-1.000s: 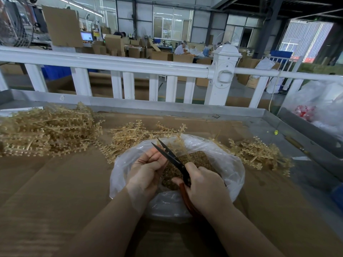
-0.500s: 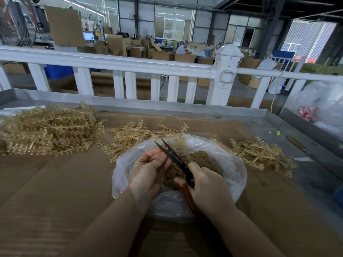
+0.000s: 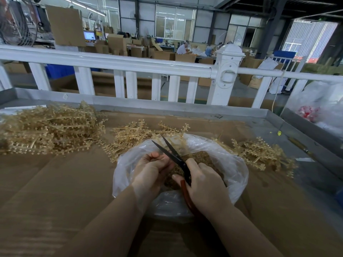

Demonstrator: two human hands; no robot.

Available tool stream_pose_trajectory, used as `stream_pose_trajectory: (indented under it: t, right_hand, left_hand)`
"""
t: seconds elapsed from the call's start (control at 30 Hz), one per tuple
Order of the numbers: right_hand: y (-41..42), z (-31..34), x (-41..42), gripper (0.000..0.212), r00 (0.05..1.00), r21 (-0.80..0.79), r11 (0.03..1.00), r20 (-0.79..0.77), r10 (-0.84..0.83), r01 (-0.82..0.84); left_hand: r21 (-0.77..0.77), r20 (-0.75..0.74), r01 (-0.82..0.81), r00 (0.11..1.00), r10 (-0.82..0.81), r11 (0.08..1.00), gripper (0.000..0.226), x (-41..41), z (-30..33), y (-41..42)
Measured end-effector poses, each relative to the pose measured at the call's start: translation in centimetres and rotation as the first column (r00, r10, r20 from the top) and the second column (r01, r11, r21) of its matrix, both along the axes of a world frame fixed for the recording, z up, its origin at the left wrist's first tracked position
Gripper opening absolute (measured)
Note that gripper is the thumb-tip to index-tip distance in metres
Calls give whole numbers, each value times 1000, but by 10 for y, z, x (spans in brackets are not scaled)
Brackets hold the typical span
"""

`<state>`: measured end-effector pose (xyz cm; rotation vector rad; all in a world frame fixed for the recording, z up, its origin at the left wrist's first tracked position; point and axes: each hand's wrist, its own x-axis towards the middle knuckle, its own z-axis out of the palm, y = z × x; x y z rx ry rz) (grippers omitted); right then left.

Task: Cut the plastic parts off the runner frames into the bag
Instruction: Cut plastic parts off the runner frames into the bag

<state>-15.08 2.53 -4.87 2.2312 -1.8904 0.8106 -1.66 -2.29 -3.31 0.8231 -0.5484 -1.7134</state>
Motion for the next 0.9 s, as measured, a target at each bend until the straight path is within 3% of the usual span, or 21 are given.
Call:
stream_pose_trajectory:
  t: [0.27,0.53,0.9]
  right_hand:
    - [-2,0,-4,38,1000,-8,1000,-22,1,-1]
    - [-2,0,-3,33,993,-69,994,85,-82,88]
    - [1,-3,-1,35,993,-70,992,65,-102,106]
  left_hand:
    - [-11,-18,-15,1000,14,1000,24,-1,-4,-2]
    - [14,-108,-74,991,75,997,20,-2,-3,-1]
    - [-63,-59,-133,990,130,989,25,-3,-6,-1]
